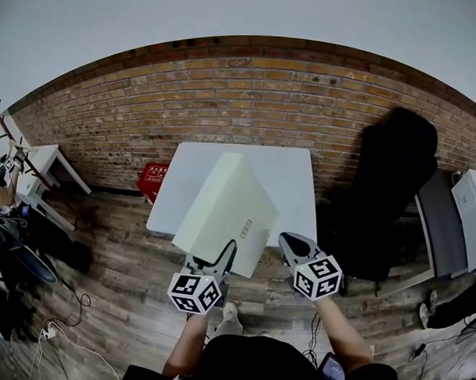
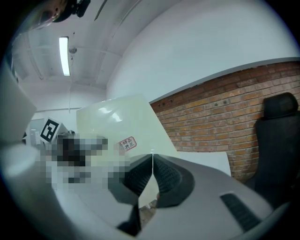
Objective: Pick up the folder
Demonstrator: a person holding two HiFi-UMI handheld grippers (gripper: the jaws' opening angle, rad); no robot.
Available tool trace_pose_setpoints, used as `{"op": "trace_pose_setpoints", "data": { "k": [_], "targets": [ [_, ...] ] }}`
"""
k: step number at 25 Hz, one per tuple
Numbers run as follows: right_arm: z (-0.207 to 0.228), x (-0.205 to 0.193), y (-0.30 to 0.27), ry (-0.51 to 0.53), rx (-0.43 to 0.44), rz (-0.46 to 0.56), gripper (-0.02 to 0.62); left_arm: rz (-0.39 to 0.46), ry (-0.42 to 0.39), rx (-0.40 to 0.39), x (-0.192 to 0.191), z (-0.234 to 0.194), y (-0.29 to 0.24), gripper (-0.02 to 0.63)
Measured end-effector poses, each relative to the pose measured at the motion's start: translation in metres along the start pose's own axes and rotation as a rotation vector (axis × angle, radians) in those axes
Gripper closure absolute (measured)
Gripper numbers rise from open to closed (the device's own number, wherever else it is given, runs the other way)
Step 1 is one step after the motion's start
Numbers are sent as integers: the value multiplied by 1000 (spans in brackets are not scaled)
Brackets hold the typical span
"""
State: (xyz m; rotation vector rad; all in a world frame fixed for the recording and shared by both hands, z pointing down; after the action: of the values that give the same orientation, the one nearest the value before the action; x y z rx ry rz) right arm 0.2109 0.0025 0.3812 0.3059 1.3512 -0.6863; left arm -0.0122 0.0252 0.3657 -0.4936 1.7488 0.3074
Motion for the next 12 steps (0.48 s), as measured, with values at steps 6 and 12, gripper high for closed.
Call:
{"op": "trace_pose_setpoints", "data": {
  "k": [6, 12],
  "targets": [
    [1, -2, 14, 3, 17, 4, 565, 5, -7, 17, -1, 15, 8, 336],
    [-7, 5, 9, 3, 24, 21, 565, 15, -17, 19, 7, 11, 19, 336]
  ]
}}
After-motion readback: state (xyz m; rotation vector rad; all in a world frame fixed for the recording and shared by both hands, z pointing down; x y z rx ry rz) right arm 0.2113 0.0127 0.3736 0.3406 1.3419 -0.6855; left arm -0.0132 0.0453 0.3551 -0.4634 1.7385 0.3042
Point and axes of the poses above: the fingertips, and each gripper's own axes: y backward along the fingers, z to its right, x out of its top, the point moved 6 cm from there along y, backward along the fingers, and after that the axes turned 2 degrees about -y, right-handed, at the moved point
